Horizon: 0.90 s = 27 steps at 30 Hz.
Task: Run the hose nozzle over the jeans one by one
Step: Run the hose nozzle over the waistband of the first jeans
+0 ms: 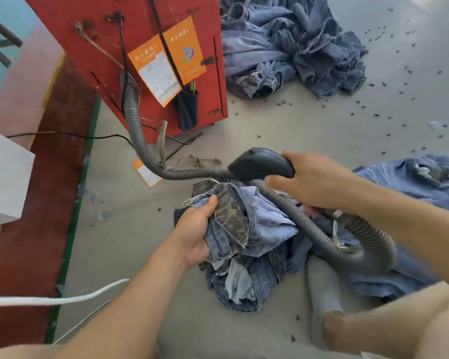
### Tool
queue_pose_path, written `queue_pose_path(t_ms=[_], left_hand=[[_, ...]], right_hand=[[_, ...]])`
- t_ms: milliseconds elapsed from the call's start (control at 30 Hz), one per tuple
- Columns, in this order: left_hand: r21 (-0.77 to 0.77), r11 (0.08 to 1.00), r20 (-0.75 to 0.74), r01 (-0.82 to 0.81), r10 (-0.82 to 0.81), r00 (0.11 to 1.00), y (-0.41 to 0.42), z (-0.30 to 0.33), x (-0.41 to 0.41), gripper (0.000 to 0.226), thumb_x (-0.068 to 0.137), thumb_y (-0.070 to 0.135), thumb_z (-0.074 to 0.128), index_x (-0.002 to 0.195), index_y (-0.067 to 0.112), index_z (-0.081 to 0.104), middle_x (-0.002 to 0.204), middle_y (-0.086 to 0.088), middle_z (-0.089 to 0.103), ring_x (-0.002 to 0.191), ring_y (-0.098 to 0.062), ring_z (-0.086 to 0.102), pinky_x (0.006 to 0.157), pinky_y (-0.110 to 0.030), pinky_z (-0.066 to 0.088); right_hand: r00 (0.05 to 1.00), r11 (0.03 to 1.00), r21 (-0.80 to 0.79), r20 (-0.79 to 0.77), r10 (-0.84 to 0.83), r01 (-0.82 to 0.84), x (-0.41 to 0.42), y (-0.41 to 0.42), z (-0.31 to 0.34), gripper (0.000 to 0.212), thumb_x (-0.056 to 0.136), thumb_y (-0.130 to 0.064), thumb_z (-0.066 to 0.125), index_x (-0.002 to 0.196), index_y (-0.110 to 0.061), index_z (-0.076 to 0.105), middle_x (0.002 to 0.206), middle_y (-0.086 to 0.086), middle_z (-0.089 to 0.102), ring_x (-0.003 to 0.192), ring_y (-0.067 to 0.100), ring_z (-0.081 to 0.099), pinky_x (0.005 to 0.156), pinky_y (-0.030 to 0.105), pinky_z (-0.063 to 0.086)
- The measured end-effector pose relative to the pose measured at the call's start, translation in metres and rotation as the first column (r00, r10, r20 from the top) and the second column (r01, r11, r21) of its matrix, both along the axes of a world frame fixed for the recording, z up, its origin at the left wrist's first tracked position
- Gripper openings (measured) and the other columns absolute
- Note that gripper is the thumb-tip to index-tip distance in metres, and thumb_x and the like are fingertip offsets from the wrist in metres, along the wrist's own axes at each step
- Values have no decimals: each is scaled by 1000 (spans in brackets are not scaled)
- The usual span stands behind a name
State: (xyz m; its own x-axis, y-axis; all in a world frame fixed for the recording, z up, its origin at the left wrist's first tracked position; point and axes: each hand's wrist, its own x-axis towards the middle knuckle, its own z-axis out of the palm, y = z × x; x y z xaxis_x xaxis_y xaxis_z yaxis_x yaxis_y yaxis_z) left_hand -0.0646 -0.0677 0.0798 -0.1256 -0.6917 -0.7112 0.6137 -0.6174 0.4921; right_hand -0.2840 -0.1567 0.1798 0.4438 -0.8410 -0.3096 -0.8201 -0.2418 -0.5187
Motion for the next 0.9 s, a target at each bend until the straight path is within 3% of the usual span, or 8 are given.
queue_pose_path(t_ms=[200, 367, 467, 567, 633, 733, 800, 900], left_hand=[[-3, 1000, -56, -17, 17, 998, -2, 0, 7, 50, 111, 39, 36, 136, 4, 62, 134, -22, 66, 122, -38, 65, 95, -50, 58], [-59, 997, -28, 54, -56, 998, 3, 1, -1, 56, 98, 49, 57, 127, 3, 69, 131, -22, 68, 120, -35, 68, 92, -49, 60], [-92, 984, 127, 151, -139, 982, 4, 6, -3, 32, 79, 19, 82, 107, 3, 79, 115, -24, 74, 101, -36, 75, 76, -46, 63], [-23, 992, 337, 126, -111, 935, 5, 1, -5, 30, 76, -3, 84, 105, -1, 77, 106, -22, 77, 94, -36, 76, 81, -52, 63], [-28, 994, 446, 107, -84, 891, 4, 0, -2, 27, 84, -1, 80, 110, 4, 75, 105, -16, 78, 96, -34, 76, 85, -51, 62], [-70, 962, 623, 266, -166, 764, 6, 0, 5, 18, 96, 10, 71, 113, 15, 74, 104, -6, 80, 98, -27, 76, 88, -47, 61], [-56, 943, 575, 328, -238, 783, 6, 2, 9, 17, 102, 12, 63, 117, 15, 70, 109, -8, 79, 103, -28, 75, 94, -49, 59], [-54, 965, 343, 256, -223, 913, 5, 7, 13, 20, 104, 7, 57, 120, 4, 68, 114, -18, 76, 105, -33, 74, 89, -48, 61]], right_hand=[[952, 924, 249, -23, 306, -291, -30, 11, 22, 14, 90, -58, 64, 91, -48, 55, 62, -12, 67, 43, 10, 60, 46, 17, 45], [989, 991, -25, -83, 126, -129, -1, 4, -8, 21, 94, -53, 63, 87, -36, 52, 67, -8, 63, 53, 3, 57, 49, 21, 37], [999, 999, 3, 7, -33, 33, -12, -6, -8, 22, 93, -52, 62, 88, -33, 52, 51, -4, 63, 38, 13, 61, 39, 24, 43], [978, 986, 41, 128, -166, 162, -31, -16, 0, 22, 94, -50, 62, 92, -30, 54, 51, 5, 64, 39, 28, 63, 39, 34, 51], [970, 983, 34, 158, -182, 179, -39, -19, 6, 17, 95, -52, 63, 92, -37, 54, 52, 10, 66, 37, 27, 61, 39, 33, 51], [981, 989, 29, 130, -145, 143, -45, -17, 9, 18, 95, -55, 62, 89, -41, 53, 54, 11, 66, 38, 27, 60, 42, 32, 49], [992, 996, 22, 89, -92, 91, -44, -13, 11, 24, 95, -55, 61, 91, -33, 53, 55, 11, 66, 40, 27, 61, 44, 31, 48], [996, 998, 54, 82, -25, 21, -40, -5, 15, 21, 96, -52, 63, 91, -33, 54, 52, 8, 64, 40, 26, 61, 47, 36, 52]])
